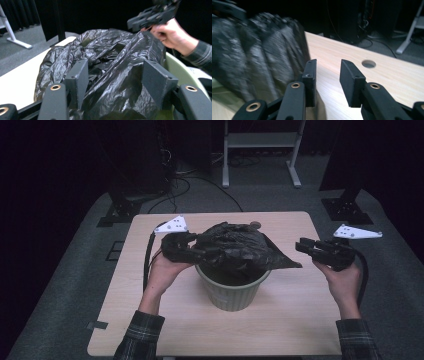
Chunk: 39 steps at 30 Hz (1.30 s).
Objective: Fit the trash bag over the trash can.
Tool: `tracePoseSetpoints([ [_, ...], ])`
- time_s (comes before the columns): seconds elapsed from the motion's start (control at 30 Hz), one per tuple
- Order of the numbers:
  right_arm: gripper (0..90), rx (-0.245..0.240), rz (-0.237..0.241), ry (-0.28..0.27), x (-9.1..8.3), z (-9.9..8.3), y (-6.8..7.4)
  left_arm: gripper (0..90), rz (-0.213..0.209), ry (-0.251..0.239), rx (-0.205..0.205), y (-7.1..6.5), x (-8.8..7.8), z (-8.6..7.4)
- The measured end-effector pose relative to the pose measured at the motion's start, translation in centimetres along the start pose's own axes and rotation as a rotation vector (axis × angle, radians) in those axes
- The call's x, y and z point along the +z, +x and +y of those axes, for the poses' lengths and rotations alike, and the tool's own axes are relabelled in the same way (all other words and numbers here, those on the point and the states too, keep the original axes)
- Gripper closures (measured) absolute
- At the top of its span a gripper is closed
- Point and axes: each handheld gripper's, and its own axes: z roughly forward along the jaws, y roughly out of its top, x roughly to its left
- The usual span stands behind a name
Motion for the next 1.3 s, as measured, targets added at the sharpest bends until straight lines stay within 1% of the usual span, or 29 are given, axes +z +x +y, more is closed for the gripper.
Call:
tracePoseSetpoints([
  [0.03, 65.5, -0.006, 0.009, -0.011, -0.2, 0.2, 0.3, 40.4, -0.001, 0.008, 0.004, 0.0, 0.1, 0.0],
  [0.07, 65.3, -0.01, 0.026, -0.023, -0.3, 0.4, 0.6, 45.7, 0.005, 0.015, 0.01, 0.0, 0.2, 0.0],
  [0.1, 64.4, -0.015, 0.058, -0.036, -0.4, 0.9, 1.3, 64.7, 0.001, 0.022, 0.012, 0.0, 0.2, -0.1],
  [0.13, 64.4, -0.015, 0.058, -0.036, -0.4, 0.9, 1.3, 64.7, -0.016, 0.026, 0.015, 0.0, 0.2, -0.1],
  [0.17, 63.6, -0.014, 0.083, -0.04, -0.3, 1.1, 1.6, 72.2, -0.022, 0.028, 0.014, -0.1, 0.2, -0.1],
  [0.2, 62.6, -0.023, 0.131, -0.045, -0.1, 1.5, 2.5, 84.5, -0.031, 0.027, 0.016, -0.2, 0.2, -0.1],
  [0.23, 62.6, -0.023, 0.131, -0.045, -0.1, 1.5, 2.5, 84.5, -0.045, 0.023, 0.019, -0.2, 0.1, -0.1],
  [0.27, 62.1, -0.03, 0.149, -0.043, 0.1, 1.6, 2.9, 88.7, -0.053, 0.025, 0.016, -0.3, 0.1, -0.1],
  [0.33, 60.2, -0.044, 0.196, -0.047, 0.5, 1.9, 3.8, 89.6, -0.061, 0.028, 0.022, -0.6, -0.1, -0.1],
  [0.4, 58.3, -0.057, 0.233, -0.04, 1.0, 2.1, 4.6, 89.7, -0.073, 0.013, 0.022, -1.0, -0.3, -0.1],
  [0.43, 57.0, -0.066, 0.264, -0.033, 1.4, 2.1, 5.2, 89.7, -0.075, 0.008, 0.026, -1.1, -0.4, -0.1],
  [0.47, 57.0, -0.066, 0.264, -0.033, 1.4, 2.1, 5.2, 89.7, -0.076, 0.004, 0.025, -1.3, -0.6, -0.1],
  [0.53, 55.0, -0.068, 0.291, -0.025, 1.8, 2.0, 5.6, 89.7, -0.084, -0.008, 0.025, -1.5, -0.9, -0.2],
  [0.6, 55.0, -0.074, 0.315, -0.013, 2.1, 1.8, 5.8, 89.7, -0.094, -0.023, 0.02, -1.7, -1.4, -0.4],
  [0.67, 58.6, -0.082, 0.322, 0.009, 2.3, 1.6, 6.1, 89.7, -0.098, -0.034, 0.018, -1.9, -1.6, -0.6],
  [0.7, 64.3, -0.096, 0.325, 0.032, 2.6, 1.3, 6.4, 89.7, -0.098, -0.034, 0.019, -2.0, -1.8, -0.7],
  [0.73, 64.3, -0.096, 0.325, 0.032, 2.6, 1.3, 6.4, 89.7, -0.101, -0.037, 0.019, -2.1, -1.9, -0.8],
  [0.77, 67.6, -0.105, 0.318, 0.045, 2.7, 1.3, 6.5, 89.7, -0.106, -0.042, 0.018, -2.2, -2.0, -0.8],
  [0.8, 72.3, -0.129, 0.307, 0.053, 2.8, 1.1, 6.8, 89.7, -0.11, -0.046, 0.017, -2.3, -2.1, -0.9],
  [0.83, 78.7, -0.129, 0.307, 0.053, 2.8, 1.1, 6.8, 89.7, -0.116, -0.054, 0.016, -2.5, -2.2, -0.9],
  [0.9, 86.9, -0.148, 0.301, 0.053, 2.7, 1.0, 7.2, 89.7, -0.121, -0.056, 0.017, -2.8, -2.5, -1.0],
  [0.93, 88.4, -0.156, 0.296, 0.049, 2.6, 1.0, 7.3, 89.7, -0.124, -0.059, 0.018, -3.0, -2.6, -1.0],
  [0.97, 90.0, -0.161, 0.301, 0.045, 2.5, 1.0, 7.5, 89.7, -0.125, -0.06, 0.022, -3.3, -2.7, -1.1],
  [1.03, 90.0, -0.167, 0.299, 0.046, 2.2, 0.9, 7.8, 89.7, -0.125, -0.062, 0.022, -3.6, -3.0, -1.4],
  [1.13, 90.0, -0.165, 0.323, 0.031, 1.5, 0.6, 8.3, 89.7, -0.139, -0.079, 0.015, -4.2, -3.5, -1.9],
  [1.17, 90.0, -0.165, 0.323, 0.031, 1.5, 0.6, 8.3, 89.7, -0.146, -0.084, 0.014, -4.5, -3.6, -2.1],
  [1.2, 90.0, -0.167, 0.332, 0.025, 1.3, 0.5, 8.4, 89.7, -0.146, -0.082, 0.015, -4.7, -3.8, -2.3],
  [1.27, 90.0, -0.165, 0.348, 0.021, 0.9, 0.2, 8.9, 89.7, -0.16, -0.087, 0.013, -5.2, -4.2, -2.7],
  [1.3, 90.0, -0.167, 0.366, 0.02, 0.6, 0.0, 9.4, 89.7, -0.162, -0.086, 0.01, -5.5, -4.3, -2.9],
])
